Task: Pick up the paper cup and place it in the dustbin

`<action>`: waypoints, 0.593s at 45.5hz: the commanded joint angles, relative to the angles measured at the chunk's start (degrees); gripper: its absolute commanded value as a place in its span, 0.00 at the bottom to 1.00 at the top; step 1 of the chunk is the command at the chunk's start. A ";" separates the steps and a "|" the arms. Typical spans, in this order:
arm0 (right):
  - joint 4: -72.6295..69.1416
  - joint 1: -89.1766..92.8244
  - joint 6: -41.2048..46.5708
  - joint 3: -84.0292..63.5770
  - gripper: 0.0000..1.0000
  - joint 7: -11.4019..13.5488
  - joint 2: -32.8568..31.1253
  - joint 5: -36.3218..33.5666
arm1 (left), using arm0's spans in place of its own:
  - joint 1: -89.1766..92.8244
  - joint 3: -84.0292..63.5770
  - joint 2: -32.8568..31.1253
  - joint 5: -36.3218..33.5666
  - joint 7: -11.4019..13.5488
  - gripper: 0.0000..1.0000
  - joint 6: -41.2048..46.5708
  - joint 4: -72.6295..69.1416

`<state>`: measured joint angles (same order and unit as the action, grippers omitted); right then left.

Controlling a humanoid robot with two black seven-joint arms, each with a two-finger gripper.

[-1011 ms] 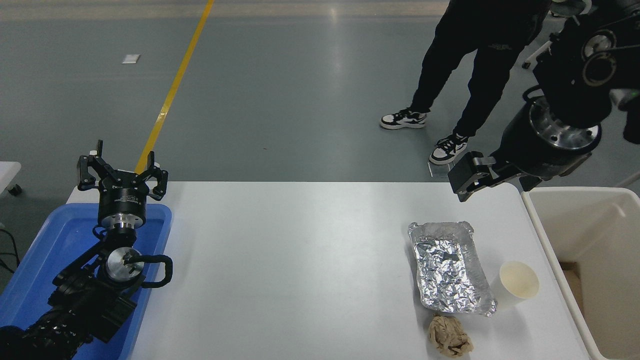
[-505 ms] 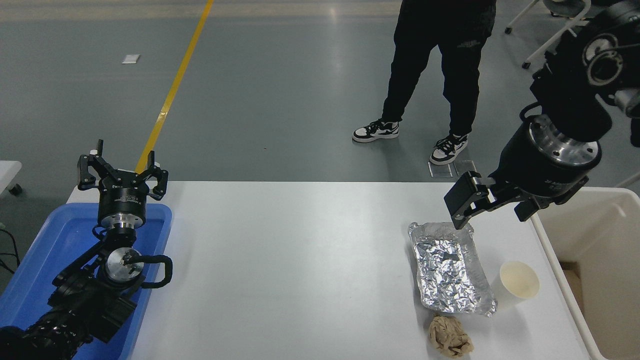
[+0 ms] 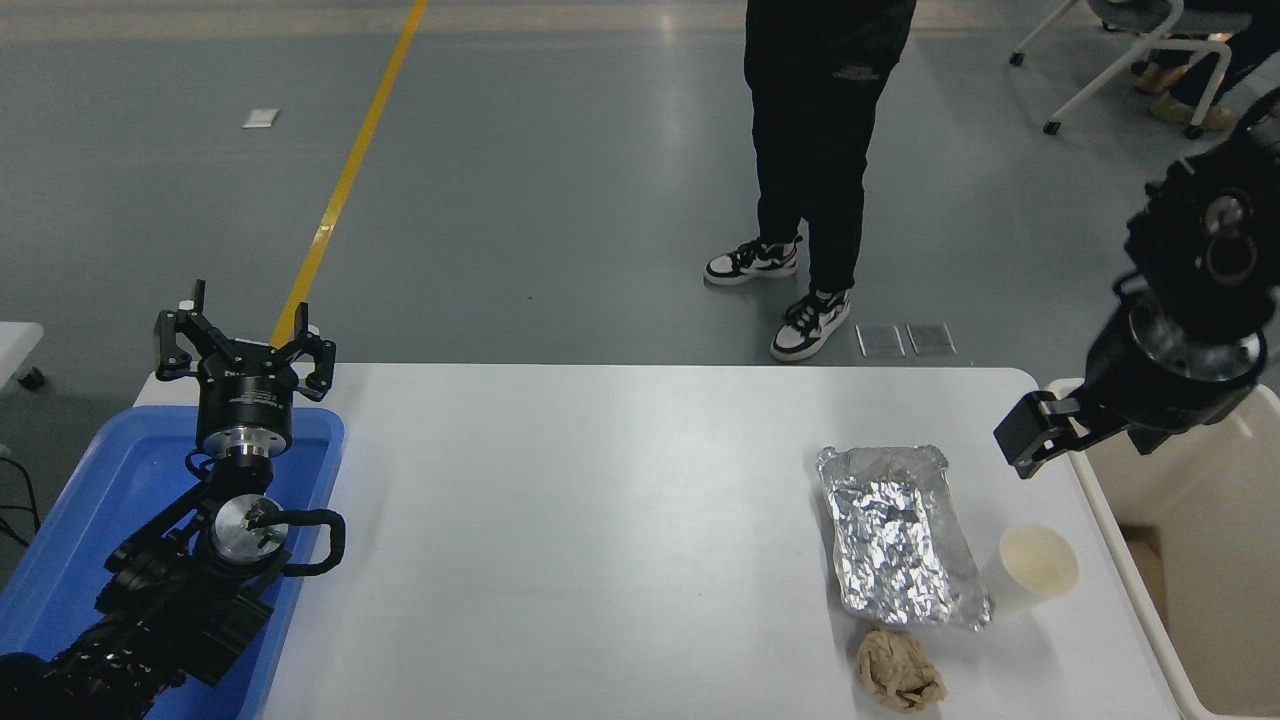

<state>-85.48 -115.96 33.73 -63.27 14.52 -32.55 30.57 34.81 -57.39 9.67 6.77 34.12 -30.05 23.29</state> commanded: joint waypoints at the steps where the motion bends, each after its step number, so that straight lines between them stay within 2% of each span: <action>1: 8.75 14.26 -5.25 1.83 1.00 -0.02 -1.90 4.23 | 0.00 0.00 0.00 -0.09 -0.01 0.99 -0.10 0.00; 21: 15.26 28.06 -8.32 10.09 1.00 -0.02 -3.75 5.90 | 0.00 0.00 0.00 -0.09 -0.01 0.99 -0.10 0.00; 27: 16.40 30.88 -12.81 10.18 0.91 -0.02 -3.22 7.05 | 0.00 0.00 0.00 -0.09 -0.01 0.99 -0.10 0.00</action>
<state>-72.20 -91.13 25.91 -54.60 14.51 -35.77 35.85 34.80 -57.39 9.67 6.68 34.11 -30.15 23.29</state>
